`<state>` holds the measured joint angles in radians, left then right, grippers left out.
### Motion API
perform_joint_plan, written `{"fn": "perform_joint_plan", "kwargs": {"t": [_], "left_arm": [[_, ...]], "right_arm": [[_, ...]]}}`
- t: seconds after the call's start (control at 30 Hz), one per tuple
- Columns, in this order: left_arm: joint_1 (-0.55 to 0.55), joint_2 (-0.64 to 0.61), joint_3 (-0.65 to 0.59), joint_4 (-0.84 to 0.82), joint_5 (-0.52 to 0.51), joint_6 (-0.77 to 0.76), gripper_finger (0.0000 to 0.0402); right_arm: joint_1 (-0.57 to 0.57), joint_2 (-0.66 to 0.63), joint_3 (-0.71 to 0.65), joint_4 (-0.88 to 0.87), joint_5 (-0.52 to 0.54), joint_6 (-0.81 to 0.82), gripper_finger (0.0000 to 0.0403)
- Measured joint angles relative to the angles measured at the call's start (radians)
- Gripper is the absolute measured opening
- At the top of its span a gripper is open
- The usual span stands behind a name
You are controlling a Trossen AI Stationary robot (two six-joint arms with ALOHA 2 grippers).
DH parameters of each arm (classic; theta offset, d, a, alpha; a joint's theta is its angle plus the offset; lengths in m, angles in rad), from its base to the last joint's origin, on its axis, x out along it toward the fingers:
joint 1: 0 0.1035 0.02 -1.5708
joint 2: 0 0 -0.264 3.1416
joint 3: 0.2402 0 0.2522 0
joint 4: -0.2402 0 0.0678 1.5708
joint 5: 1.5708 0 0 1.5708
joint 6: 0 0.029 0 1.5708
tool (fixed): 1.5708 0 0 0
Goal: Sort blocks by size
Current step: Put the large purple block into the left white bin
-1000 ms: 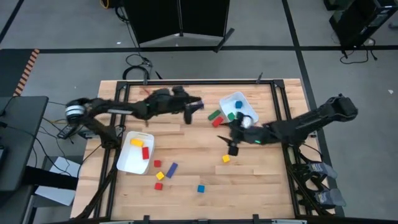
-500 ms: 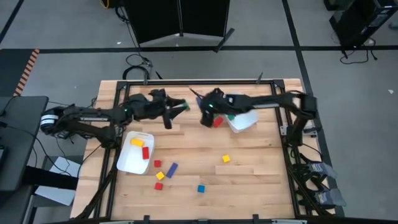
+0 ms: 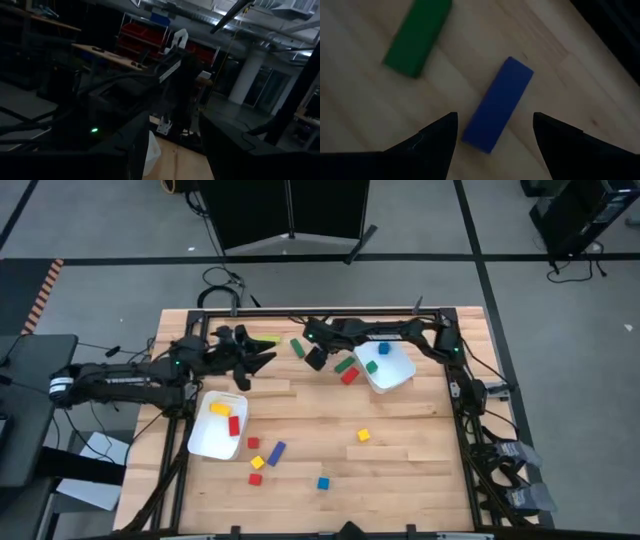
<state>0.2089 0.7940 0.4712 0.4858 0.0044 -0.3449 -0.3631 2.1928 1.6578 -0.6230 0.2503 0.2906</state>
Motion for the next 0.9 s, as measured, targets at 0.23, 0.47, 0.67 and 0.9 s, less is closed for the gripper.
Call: {"fn": "perform_joint_plan", "kwargs": {"t": [0.23, 0.47, 0.67, 0.9], "left_arm": [[-0.002, -0.092, -0.030, -0.042, 0.009, -0.002, 0.0179], [-0.002, -0.149, -0.030, -0.100, 0.012, -0.001, 0.0179], [-0.002, -0.169, -0.030, -0.120, 0.028, -0.025, 0.0179], [-0.002, -0.205, -0.030, -0.115, 0.092, -0.109, 0.0179]], "right_arm": [[-0.047, 0.060, 0.042, -0.058, -0.116, 0.042, 0.0268], [-0.057, 0.085, 0.060, -0.067, -0.137, 0.051, 0.0216], [-0.057, 0.088, 0.065, -0.078, -0.140, 0.054, 0.0113], [-0.021, 0.056, 0.055, -0.131, 0.012, 0.052, 0.0115]]}}
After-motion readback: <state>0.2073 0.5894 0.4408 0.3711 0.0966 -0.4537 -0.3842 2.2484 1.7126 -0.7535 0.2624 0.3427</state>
